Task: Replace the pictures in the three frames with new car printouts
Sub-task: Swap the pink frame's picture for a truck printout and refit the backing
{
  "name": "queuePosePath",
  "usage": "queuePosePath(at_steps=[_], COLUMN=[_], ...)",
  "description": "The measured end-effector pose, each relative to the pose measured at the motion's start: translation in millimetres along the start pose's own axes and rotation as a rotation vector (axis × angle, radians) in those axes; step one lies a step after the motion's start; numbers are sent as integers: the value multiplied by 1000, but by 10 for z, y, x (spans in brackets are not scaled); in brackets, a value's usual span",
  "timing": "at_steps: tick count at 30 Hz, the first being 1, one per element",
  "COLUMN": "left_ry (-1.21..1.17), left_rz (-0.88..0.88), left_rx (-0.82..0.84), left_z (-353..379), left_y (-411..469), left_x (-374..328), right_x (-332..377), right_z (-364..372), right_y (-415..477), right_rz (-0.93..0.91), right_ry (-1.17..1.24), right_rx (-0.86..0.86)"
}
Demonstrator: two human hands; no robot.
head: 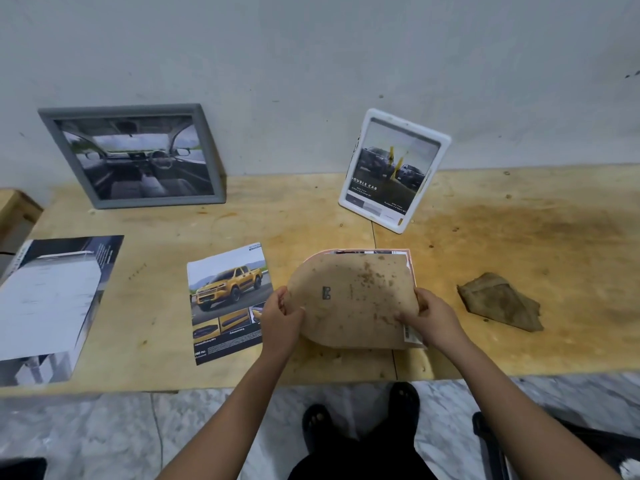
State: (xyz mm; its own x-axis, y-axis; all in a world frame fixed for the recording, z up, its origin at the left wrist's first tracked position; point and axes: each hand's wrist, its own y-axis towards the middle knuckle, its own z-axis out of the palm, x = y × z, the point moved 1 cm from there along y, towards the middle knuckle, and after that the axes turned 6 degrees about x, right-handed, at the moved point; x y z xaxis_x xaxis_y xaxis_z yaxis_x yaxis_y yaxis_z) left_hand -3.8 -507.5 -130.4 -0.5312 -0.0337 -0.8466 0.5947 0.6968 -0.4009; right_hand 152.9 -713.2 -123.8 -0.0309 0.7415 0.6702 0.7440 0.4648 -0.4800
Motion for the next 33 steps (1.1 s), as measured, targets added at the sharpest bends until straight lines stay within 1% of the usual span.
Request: queuePosePath(at_steps=[2, 5, 8, 10, 11, 15, 17, 19, 22, 28, 33], left_ry=[43, 112, 182, 208, 219, 228, 213, 193, 170, 200, 314], left_rz=[15, 47, 75, 99, 110, 94, 84, 85, 78, 95, 114], left_rx=[11, 33, 55, 77, 86, 101, 102, 107, 98, 72, 146], left_z=[16, 37, 56, 64, 65, 76, 101, 129, 139, 88, 49], left_y=[25, 37, 0, -36, -45, -55, -62, -65, -64, -28, -10], left_x=[25, 67, 110, 149, 167, 218, 215, 211, 220, 249, 250], right_x=[-3, 9, 83, 140, 164, 188, 189, 173, 142, 87, 49], right_z=[5, 10, -6, -1, 5, 4, -6, -4, 30, 110, 258], right_y=[75, 140, 132, 125, 130, 129, 98, 54, 4, -14, -47], right_rz=[12, 84, 151, 152, 153, 166, 173, 207, 244, 170, 75], right_ry=[-73, -186, -404, -545, -573, -530, -518, -569, -589, -517, -462], right_rx=[-3, 2, 0, -10, -14, -20, -53, -86, -75, -35, -14])
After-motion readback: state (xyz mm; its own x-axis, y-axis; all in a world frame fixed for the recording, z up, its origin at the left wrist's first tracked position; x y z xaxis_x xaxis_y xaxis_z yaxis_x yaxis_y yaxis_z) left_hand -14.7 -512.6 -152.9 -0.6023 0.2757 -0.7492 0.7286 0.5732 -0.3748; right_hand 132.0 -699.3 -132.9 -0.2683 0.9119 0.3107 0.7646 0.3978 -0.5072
